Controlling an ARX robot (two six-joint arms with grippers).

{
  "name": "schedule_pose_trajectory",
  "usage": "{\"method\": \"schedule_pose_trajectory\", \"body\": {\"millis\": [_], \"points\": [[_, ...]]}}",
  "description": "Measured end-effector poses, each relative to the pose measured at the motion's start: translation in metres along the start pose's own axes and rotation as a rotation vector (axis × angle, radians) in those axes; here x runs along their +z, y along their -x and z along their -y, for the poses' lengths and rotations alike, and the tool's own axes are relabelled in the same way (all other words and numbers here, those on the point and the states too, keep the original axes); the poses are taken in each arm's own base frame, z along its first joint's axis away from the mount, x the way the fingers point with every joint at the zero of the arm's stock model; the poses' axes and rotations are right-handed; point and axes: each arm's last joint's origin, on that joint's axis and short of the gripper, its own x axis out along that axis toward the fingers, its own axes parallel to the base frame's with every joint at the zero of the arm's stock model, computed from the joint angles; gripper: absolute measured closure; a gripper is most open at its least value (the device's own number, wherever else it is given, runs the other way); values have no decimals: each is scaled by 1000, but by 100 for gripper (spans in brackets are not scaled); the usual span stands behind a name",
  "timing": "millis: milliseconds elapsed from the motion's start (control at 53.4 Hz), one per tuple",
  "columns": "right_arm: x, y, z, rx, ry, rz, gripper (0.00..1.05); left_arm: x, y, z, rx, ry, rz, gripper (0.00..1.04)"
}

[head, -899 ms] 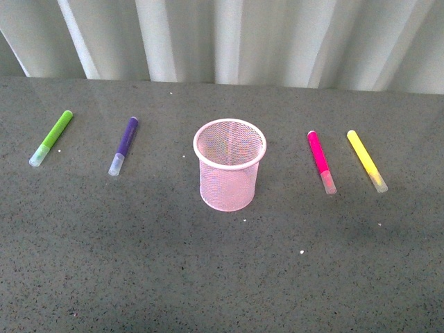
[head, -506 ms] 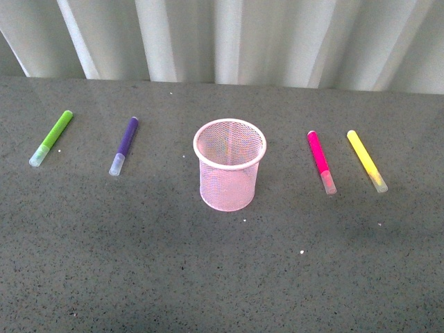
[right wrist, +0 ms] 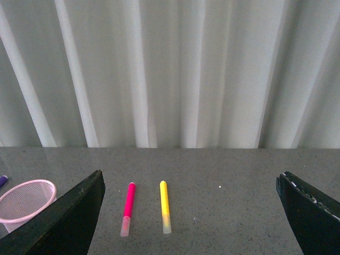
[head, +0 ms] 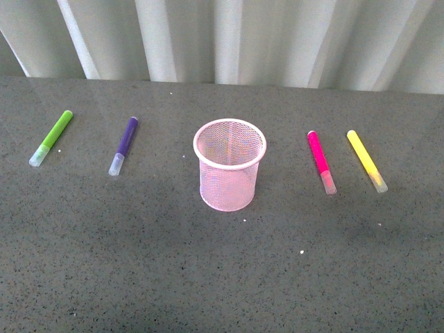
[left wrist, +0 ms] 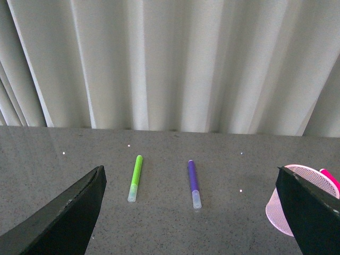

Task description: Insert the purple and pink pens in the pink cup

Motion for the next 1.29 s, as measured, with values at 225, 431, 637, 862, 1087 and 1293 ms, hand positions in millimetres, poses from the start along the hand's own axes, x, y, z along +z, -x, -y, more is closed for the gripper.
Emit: {"method": "schedule_pose_trajectory", "body": {"millis": [225, 431, 637, 862, 1087, 1293], "points": [[0, 0, 0, 0, 0, 0, 7, 0, 0, 0, 0, 0, 0, 7], [0, 0, 0, 0, 0, 0, 7, 0, 0, 0, 0, 0, 0, 7], [0, 0, 0, 0, 0, 0, 7, 3, -2, -1, 104, 100, -243, 7], [0, 0, 0, 0, 0, 0, 7, 69, -60, 2, 140, 223, -283, 7], [0, 0, 0, 0, 0, 0, 7, 121, -147, 14, 21, 192, -274, 7], [0, 0, 0, 0, 0, 0, 7, 94, -243, 39, 1, 125, -560, 7]]}}
